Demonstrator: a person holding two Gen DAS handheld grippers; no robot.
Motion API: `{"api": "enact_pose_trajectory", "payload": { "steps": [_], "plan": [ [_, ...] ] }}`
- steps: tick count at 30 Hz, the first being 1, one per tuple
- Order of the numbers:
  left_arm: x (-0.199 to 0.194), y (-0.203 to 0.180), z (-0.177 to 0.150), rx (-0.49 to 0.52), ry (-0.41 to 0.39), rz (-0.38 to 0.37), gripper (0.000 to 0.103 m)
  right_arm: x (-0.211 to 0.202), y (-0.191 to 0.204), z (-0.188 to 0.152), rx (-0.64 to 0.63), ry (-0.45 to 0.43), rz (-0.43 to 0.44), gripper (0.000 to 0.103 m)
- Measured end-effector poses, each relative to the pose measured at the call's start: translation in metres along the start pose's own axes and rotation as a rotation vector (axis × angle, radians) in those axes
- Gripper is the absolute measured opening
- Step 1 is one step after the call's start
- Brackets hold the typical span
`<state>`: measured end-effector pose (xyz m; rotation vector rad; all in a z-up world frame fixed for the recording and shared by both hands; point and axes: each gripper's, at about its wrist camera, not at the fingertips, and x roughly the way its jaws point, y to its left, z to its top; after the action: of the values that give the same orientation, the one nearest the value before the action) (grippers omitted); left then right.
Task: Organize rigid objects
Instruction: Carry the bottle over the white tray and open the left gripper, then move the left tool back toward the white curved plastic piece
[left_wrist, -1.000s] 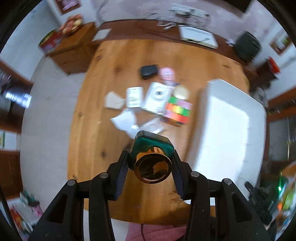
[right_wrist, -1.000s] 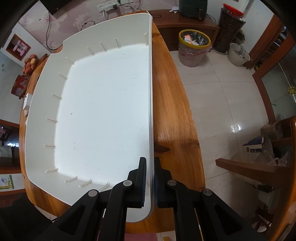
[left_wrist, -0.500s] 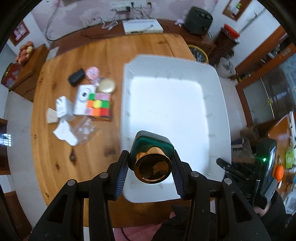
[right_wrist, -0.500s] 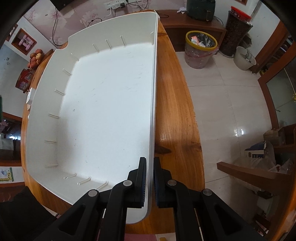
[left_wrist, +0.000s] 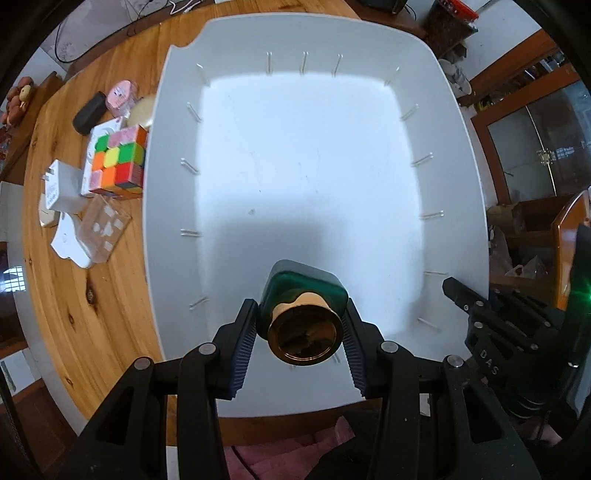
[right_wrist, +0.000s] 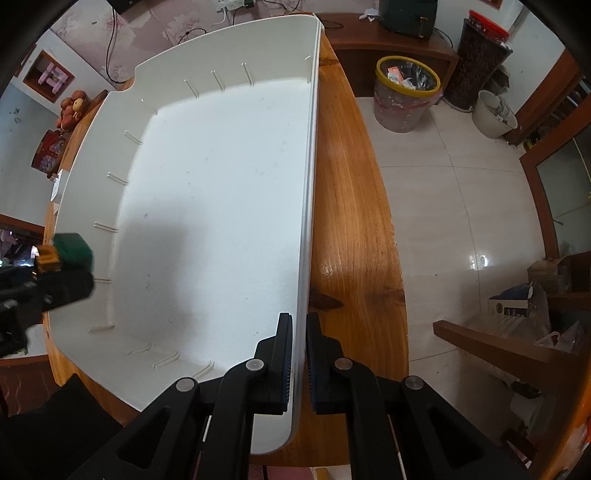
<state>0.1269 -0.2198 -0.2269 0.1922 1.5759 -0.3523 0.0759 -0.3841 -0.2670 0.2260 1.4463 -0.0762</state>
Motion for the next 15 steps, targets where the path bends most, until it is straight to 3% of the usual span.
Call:
{"api": "enact_pose_trajectory", "payload": {
  "steps": [7, 15],
  "plan": [
    [0.006, 0.004, -0.008, -0.027, -0.002, 0.032, 0.049, 0.001, 0.001, 0.001, 0.000, 0.012, 0.000, 0.007],
    [-0.023, 0.010, -0.012, -0.007, -0.151, 0.030, 0.061, 0.002, 0.004, 0.003, -0.002, 0.023, -0.029, 0.007]
  ]
}}
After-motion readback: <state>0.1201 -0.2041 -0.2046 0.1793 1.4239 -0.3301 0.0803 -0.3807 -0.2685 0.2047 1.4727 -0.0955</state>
